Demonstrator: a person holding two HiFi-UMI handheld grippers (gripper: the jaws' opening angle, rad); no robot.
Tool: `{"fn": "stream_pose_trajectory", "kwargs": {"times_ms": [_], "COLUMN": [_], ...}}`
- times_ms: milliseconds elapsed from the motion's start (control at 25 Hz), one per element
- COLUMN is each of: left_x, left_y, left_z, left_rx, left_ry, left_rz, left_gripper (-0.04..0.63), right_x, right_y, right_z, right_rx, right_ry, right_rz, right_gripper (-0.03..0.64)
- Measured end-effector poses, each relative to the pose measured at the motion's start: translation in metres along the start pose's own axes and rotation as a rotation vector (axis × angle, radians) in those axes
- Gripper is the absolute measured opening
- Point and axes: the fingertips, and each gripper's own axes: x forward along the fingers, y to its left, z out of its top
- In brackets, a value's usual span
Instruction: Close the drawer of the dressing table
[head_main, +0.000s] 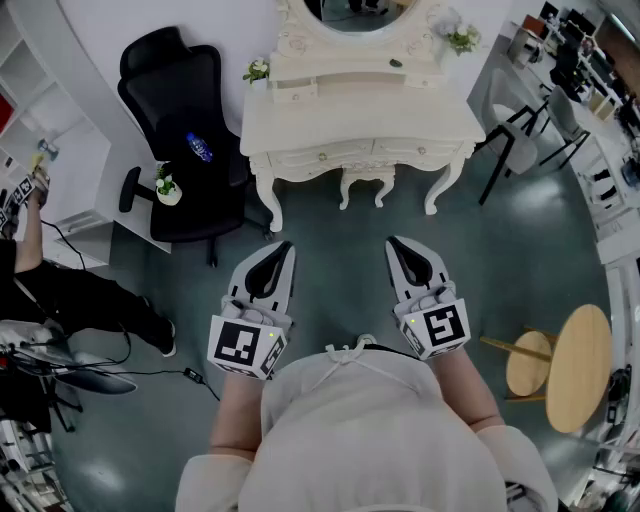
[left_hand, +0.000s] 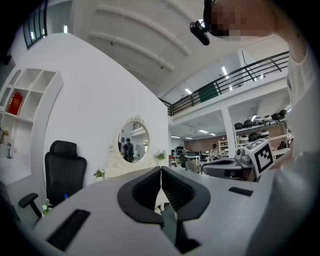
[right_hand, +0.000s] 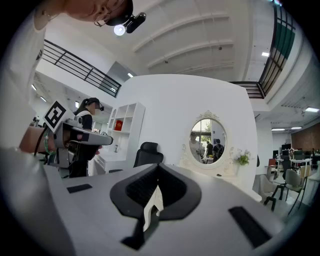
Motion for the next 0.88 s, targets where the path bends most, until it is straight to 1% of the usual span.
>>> {"fn": "stream_pose_trajectory", "kwargs": {"times_ms": [280,520,680,720,760,800,880], "left_x": [-0.004,-0.006,-0.006,-0.005,-0.002,0.000,0.006], "left_y": [0.004,0.010,0.014,0.016,0.018,0.020,0.026], "left_z": [0.003,-0.003,-0.002,-0.001,0.000,0.000,-0.001], "left_rx": [-0.005,-0.012,-0.021,-0.031,-0.041,-0.049,-0.060], "left_ry": [0.014,0.014,-0.004,-0.013,-0.019,-0.022,-0.020], "left_rz": [-0.011,-0.013,-0.007,0.000,0.004,0.007,0.026], "left_gripper": [0.020,0.020,0.022,0.072,0.223,0.319,0.319], "right_x": [0.002,0.005,0.008,0.009,0.011,0.013,0.018], "right_y": [0.009,0.015,0.011,0.010,0.008,0.006,0.001], "right_z": [-0.001,-0.004,-0.007,-0.009,-0.011,-0.013,-0.018], "right_rx": [0.022,-0.001,0.040,0.042,0.042,0.043,0.052], "right_ry": [0.008,0.011,0.005,0.009,0.014,0.019,0.031], "right_rz": [0.002,-0.003,-0.032,-0.036,-0.039,-0.040,-0.043], "right_gripper": [0.002,0.002,0.006,0.006,0.006,0.006,0.006]}}
